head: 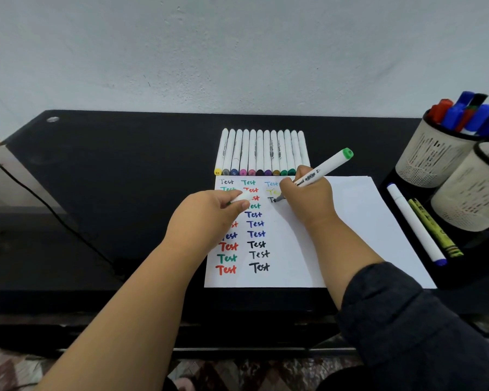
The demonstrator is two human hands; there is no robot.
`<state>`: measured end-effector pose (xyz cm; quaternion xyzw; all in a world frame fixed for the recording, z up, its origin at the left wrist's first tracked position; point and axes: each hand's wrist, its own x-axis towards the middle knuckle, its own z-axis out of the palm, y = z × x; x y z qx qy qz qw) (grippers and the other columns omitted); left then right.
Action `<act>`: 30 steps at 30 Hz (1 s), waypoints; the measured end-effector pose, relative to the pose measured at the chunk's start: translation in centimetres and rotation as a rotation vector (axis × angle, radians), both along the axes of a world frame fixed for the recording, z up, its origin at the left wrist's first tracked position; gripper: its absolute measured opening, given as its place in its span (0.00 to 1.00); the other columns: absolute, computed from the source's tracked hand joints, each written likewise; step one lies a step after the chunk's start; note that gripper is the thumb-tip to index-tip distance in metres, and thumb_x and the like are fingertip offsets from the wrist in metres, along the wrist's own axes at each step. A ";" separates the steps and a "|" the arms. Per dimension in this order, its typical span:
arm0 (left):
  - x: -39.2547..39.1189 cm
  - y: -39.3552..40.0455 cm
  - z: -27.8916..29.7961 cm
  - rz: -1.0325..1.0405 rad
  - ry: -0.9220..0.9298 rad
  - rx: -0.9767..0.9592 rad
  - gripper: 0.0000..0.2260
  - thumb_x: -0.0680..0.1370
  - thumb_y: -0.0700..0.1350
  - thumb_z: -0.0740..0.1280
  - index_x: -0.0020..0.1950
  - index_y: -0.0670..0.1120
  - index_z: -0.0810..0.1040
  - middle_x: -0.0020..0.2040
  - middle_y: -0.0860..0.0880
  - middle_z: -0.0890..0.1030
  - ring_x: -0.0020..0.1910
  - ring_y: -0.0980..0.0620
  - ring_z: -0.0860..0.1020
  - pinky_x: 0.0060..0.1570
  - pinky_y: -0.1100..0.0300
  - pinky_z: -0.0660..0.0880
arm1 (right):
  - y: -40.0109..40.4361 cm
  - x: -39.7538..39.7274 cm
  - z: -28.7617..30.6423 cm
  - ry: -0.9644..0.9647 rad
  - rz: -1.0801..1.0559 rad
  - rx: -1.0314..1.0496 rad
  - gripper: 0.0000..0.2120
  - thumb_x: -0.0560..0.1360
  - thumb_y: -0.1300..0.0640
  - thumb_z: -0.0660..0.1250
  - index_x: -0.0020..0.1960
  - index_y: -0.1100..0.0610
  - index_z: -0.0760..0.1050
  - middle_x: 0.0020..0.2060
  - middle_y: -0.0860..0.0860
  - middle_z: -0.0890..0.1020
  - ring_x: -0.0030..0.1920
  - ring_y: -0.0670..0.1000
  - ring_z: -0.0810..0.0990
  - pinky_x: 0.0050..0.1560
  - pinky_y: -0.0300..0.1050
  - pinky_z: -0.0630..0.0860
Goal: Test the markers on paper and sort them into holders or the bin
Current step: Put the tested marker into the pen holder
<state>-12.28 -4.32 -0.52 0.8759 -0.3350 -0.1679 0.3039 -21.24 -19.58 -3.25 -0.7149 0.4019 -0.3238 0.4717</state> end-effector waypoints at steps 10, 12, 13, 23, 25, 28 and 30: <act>-0.1 0.1 -0.1 -0.003 0.004 -0.022 0.19 0.77 0.58 0.62 0.68 0.58 0.72 0.64 0.55 0.77 0.60 0.56 0.74 0.46 0.63 0.67 | -0.1 0.1 -0.1 -0.009 -0.043 -0.007 0.17 0.72 0.64 0.61 0.31 0.54 0.56 0.25 0.48 0.63 0.20 0.43 0.63 0.25 0.33 0.58; -0.1 0.1 -0.1 -0.007 -0.002 -0.019 0.19 0.77 0.58 0.62 0.68 0.58 0.71 0.64 0.55 0.77 0.60 0.56 0.74 0.46 0.63 0.67 | -0.1 0.0 0.0 -0.011 -0.050 0.000 0.17 0.72 0.64 0.62 0.31 0.54 0.57 0.24 0.46 0.63 0.20 0.42 0.63 0.26 0.34 0.59; -0.1 0.1 -0.1 -0.007 -0.003 -0.019 0.19 0.77 0.58 0.62 0.68 0.58 0.71 0.64 0.55 0.77 0.59 0.56 0.74 0.46 0.63 0.67 | -0.1 0.0 0.0 -0.013 -0.059 0.006 0.17 0.72 0.64 0.62 0.31 0.54 0.57 0.24 0.46 0.63 0.20 0.42 0.63 0.26 0.34 0.60; -0.1 0.1 -0.1 -0.008 0.006 -0.018 0.19 0.77 0.58 0.62 0.68 0.58 0.71 0.64 0.55 0.76 0.56 0.57 0.75 0.43 0.63 0.66 | -0.3 0.0 0.0 -0.064 -0.082 0.018 0.16 0.74 0.63 0.62 0.32 0.54 0.59 0.27 0.48 0.66 0.27 0.45 0.63 0.31 0.37 0.62; -0.1 0.1 -0.1 -0.009 0.006 -0.020 0.19 0.77 0.58 0.62 0.68 0.58 0.71 0.64 0.55 0.76 0.54 0.58 0.74 0.41 0.64 0.66 | -0.2 -0.1 -0.1 -0.049 -0.078 0.020 0.16 0.74 0.63 0.62 0.32 0.54 0.59 0.26 0.47 0.66 0.26 0.44 0.63 0.29 0.35 0.62; -0.2 0.2 -0.2 -0.015 0.004 -0.029 0.19 0.77 0.58 0.63 0.68 0.57 0.72 0.64 0.55 0.76 0.52 0.59 0.74 0.37 0.66 0.65 | -0.1 -0.1 0.0 -0.060 -0.076 0.046 0.16 0.73 0.64 0.62 0.32 0.53 0.59 0.26 0.47 0.65 0.22 0.42 0.65 0.25 0.30 0.62; -0.1 0.2 -0.2 -0.017 0.001 -0.022 0.19 0.77 0.58 0.62 0.68 0.57 0.71 0.64 0.55 0.76 0.52 0.59 0.73 0.37 0.67 0.65 | -0.1 -0.1 0.3 -0.103 -0.089 0.072 0.16 0.74 0.65 0.62 0.32 0.54 0.60 0.27 0.48 0.66 0.23 0.41 0.67 0.24 0.27 0.62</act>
